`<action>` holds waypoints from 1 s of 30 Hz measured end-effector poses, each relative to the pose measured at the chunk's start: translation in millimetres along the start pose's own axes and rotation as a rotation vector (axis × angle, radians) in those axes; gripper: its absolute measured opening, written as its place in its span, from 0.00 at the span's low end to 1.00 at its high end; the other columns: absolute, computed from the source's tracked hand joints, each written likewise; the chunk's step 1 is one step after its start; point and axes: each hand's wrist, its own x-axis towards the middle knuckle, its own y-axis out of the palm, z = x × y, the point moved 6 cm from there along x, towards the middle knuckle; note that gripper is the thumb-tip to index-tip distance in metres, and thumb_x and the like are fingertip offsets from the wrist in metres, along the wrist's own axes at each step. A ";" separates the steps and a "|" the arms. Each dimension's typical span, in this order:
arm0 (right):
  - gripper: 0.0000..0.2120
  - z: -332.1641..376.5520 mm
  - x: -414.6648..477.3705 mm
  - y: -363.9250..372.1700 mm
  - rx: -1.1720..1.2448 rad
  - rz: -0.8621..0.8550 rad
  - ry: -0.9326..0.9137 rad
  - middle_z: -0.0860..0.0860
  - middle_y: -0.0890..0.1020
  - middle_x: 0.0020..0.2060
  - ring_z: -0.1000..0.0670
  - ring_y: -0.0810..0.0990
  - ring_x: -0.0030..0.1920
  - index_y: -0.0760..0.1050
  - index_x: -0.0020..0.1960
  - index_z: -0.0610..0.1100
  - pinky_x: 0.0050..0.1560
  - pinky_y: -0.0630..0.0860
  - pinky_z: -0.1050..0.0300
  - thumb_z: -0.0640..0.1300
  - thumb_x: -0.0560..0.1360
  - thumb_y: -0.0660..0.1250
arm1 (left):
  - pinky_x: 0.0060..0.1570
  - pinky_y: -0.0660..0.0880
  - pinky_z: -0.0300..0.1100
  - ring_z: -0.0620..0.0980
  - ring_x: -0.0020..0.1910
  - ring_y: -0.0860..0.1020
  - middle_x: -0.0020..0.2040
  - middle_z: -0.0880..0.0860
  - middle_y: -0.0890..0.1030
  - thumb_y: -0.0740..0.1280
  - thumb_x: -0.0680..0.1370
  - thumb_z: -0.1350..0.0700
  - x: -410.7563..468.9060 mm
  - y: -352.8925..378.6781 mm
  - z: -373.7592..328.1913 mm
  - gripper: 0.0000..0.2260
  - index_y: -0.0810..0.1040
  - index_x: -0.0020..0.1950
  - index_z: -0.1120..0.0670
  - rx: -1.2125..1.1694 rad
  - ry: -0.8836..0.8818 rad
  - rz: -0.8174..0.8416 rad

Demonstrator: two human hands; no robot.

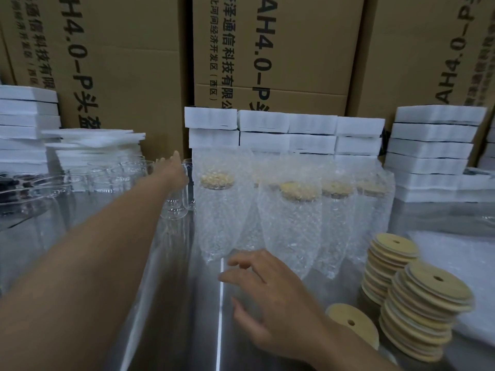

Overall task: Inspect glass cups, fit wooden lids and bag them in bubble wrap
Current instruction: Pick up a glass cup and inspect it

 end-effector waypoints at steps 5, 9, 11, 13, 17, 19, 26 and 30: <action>0.14 0.6 -0.6 0.0 0.005 0.008 0.013 0.46 0.80 0.53 0.49 0.78 0.50 0.80 0.55 0.43 0.50 0.74 0.60 0.42 0.70 0.69 | 0.64 0.68 0.54 0.63 0.65 0.69 0.66 0.65 0.71 0.60 0.80 0.63 -6.2 -0.2 0.7 0.15 0.69 0.66 0.65 0.138 0.063 -0.063; 0.13 0.0 -1.7 1.6 0.004 -0.008 0.009 0.47 0.80 0.53 0.49 0.78 0.50 0.80 0.55 0.43 0.49 0.74 0.60 0.41 0.70 0.69 | 0.56 0.72 0.55 0.62 0.63 0.71 0.63 0.64 0.73 0.61 0.77 0.70 -22.0 0.0 2.9 0.16 0.72 0.65 0.62 0.185 0.091 -0.171; 0.13 -3.1 -2.7 2.1 0.004 -0.014 0.030 0.47 0.80 0.53 0.50 0.77 0.50 0.80 0.54 0.44 0.49 0.74 0.60 0.41 0.70 0.69 | 0.50 0.72 0.53 0.62 0.59 0.73 0.59 0.64 0.75 0.60 0.78 0.70 -31.7 -0.1 2.2 0.13 0.74 0.61 0.63 0.184 0.122 -0.206; 0.12 -5.7 -3.1 2.2 0.009 -0.005 0.060 0.48 0.79 0.53 0.50 0.77 0.51 0.80 0.54 0.44 0.50 0.74 0.61 0.43 0.71 0.67 | 0.48 0.71 0.52 0.62 0.59 0.73 0.58 0.64 0.76 0.60 0.79 0.67 -44.4 -4.6 -0.7 0.10 0.75 0.58 0.64 0.173 0.127 -0.242; 0.13 -8.4 -3.1 0.4 0.014 0.006 0.099 0.49 0.79 0.52 0.51 0.77 0.50 0.80 0.53 0.45 0.50 0.74 0.63 0.44 0.72 0.64 | 0.54 0.71 0.54 0.62 0.59 0.72 0.56 0.62 0.77 0.60 0.77 0.65 -81.9 -17.4 -18.1 0.08 0.76 0.54 0.64 0.148 0.154 -0.358; 0.12 -10.0 -4.4 -0.6 0.012 -0.013 0.112 0.49 0.79 0.51 0.50 0.78 0.50 0.81 0.53 0.44 0.48 0.76 0.60 0.43 0.71 0.66 | 0.58 0.70 0.55 0.62 0.61 0.71 0.56 0.61 0.77 0.61 0.77 0.63 -101.3 -22.6 -24.7 0.08 0.75 0.54 0.63 0.135 0.141 -0.388; 0.15 -13.2 -3.7 0.0 0.051 -0.048 0.165 0.51 0.78 0.52 0.56 0.73 0.53 0.78 0.58 0.44 0.52 0.74 0.61 0.42 0.72 0.67 | 0.56 0.65 0.49 0.57 0.58 0.71 0.58 0.57 0.77 0.62 0.77 0.57 -171.5 -36.6 -49.2 0.13 0.76 0.59 0.58 0.112 0.193 -0.452; 0.34 -31.5 -11.9 12.7 0.431 0.034 0.479 0.68 0.67 0.59 0.66 0.68 0.62 0.53 0.69 0.67 0.58 0.72 0.68 0.63 0.70 0.68 | 0.62 0.64 0.51 0.57 0.60 0.72 0.57 0.55 0.77 0.65 0.75 0.58 -224.3 -30.8 -81.3 0.15 0.76 0.62 0.56 0.107 0.422 -0.527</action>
